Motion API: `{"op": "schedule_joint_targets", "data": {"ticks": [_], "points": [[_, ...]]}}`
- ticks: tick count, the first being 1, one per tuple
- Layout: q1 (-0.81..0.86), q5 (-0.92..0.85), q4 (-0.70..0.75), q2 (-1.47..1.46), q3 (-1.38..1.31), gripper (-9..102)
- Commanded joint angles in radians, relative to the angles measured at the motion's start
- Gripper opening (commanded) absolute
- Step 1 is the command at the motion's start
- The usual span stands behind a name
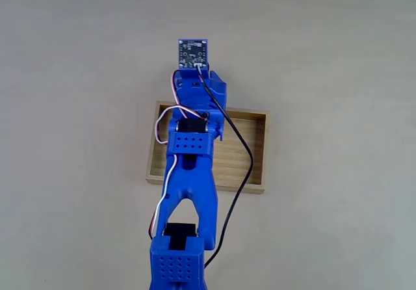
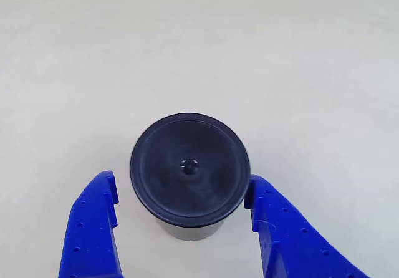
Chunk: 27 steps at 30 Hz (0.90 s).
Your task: Place the black cylinder in the wooden box then return to rest.
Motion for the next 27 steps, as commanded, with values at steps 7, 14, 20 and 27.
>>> {"op": "schedule_joint_targets", "data": {"ticks": [7,14,20,27], "points": [[-0.014,0.005,-0.044,-0.012,-0.184,30],[0.005,0.021,-0.044,-0.017,-0.186,30],[0.02,0.025,-0.044,-0.02,-0.186,30],[0.037,0.029,-0.044,-0.02,-0.186,30]]}}
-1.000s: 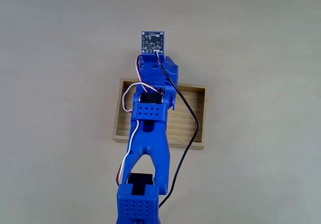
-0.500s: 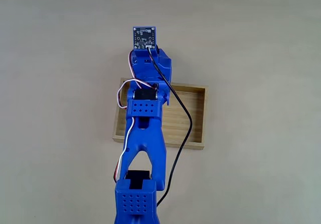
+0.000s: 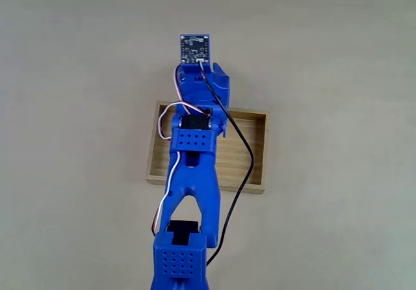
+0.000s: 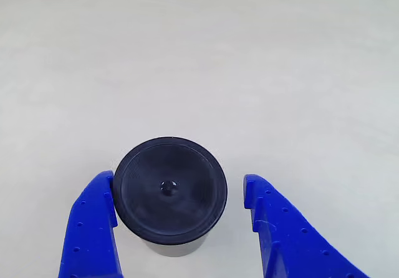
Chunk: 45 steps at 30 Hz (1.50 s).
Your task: Place the black cylinder in the wooden box then return to rest.
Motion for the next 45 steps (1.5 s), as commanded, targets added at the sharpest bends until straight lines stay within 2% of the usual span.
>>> {"op": "schedule_joint_targets", "data": {"ticks": [1,19,29,45], "points": [[0.009,0.014,-0.035,-0.057,-0.11,30],[-0.014,0.014,-0.035,-0.038,-0.11,29],[-0.02,0.014,-0.035,-0.018,-0.126,20],[-0.023,0.006,-0.034,-0.023,-0.176,19]]}}
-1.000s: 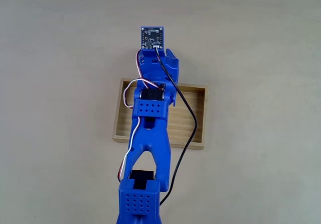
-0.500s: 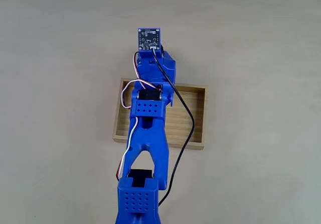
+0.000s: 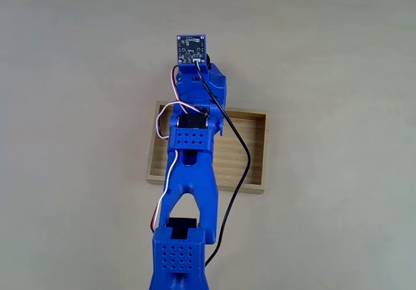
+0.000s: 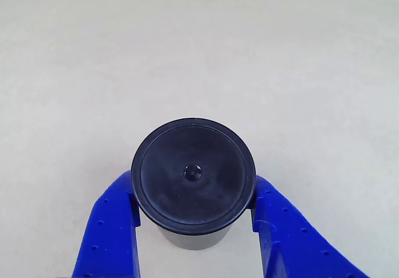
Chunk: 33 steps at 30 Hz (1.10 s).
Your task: Place the black cylinder in the wooden box then return to rest.
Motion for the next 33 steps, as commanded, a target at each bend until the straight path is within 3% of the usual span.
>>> {"op": "schedule_joint_targets", "data": {"ticks": [1,17,33], "points": [[-0.003,0.003,-0.032,-0.098,-0.118,18],[-0.008,-0.025,-0.02,-0.419,0.089,18],[0.012,-0.031,-0.021,-0.91,0.574,18]]}}
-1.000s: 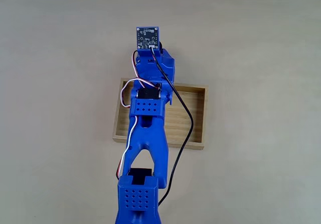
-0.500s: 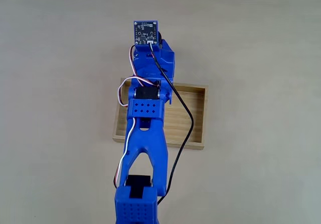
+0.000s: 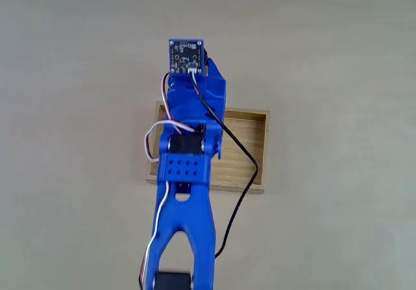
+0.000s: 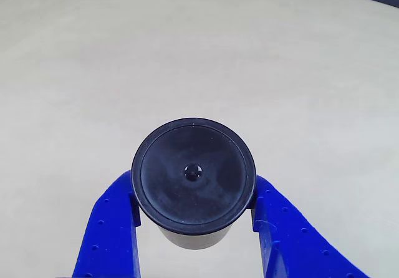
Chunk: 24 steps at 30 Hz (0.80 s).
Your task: Place the black cylinder in the wooden box then return to rest.
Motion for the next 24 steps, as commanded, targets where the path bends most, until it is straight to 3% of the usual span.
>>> {"op": "schedule_joint_targets", "data": {"ticks": [1,14,24], "points": [[0.015,-0.005,-0.021,-0.304,0.098,18],[0.058,-0.002,-0.029,-0.64,0.543,18],[0.072,0.003,-0.15,-0.712,0.769,18]]}}
